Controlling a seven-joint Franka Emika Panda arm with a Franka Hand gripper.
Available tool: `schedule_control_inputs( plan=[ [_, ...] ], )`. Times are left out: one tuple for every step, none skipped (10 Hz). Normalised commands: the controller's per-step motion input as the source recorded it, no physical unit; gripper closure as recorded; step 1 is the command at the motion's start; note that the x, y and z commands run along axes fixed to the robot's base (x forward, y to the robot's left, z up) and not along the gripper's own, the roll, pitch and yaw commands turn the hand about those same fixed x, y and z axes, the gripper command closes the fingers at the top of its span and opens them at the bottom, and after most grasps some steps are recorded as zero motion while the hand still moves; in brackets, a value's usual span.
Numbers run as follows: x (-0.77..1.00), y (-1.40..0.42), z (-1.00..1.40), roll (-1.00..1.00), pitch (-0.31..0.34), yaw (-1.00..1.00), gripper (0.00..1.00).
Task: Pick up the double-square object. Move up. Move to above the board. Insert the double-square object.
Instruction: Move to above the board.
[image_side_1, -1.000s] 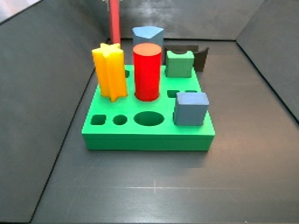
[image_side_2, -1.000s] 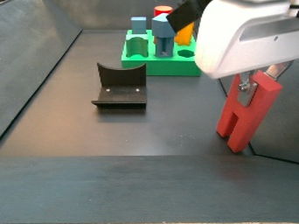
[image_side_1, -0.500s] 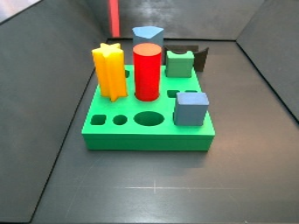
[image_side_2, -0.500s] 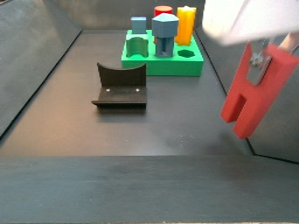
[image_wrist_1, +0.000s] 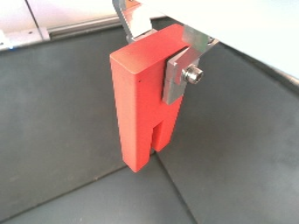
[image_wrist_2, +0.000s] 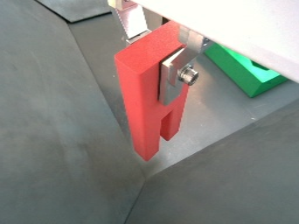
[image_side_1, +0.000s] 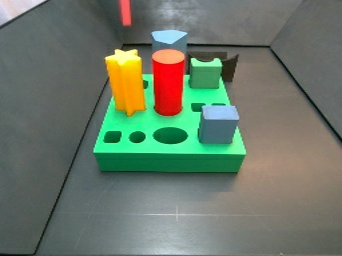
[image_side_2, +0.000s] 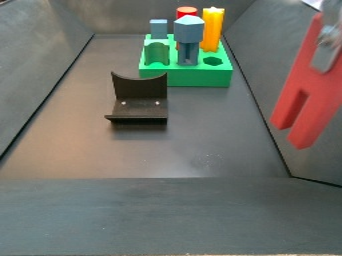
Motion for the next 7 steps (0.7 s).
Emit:
schedule_control_inputs(
  plan=[
    [-0.15,0.09,1.00,0.05,0.027,-0.02,1.00],
    [-0.13,0.08,1.00,0.04,0.043,-0.01,1.00],
    [-0.10,0.06,0.93,0.04,0.057,0.00,1.00],
    [-0.06,0.04,0.73,0.04,0.067,0.00,1.00],
    [-0.03,0.02,0.57,0.04,0.071,0.00,1.00],
    [-0.02,0.01,0.46,0.04,0.073,0.00,1.00],
    [-0.02,0.00,0.26,0.05,0.076,0.00,1.00]
  ],
)
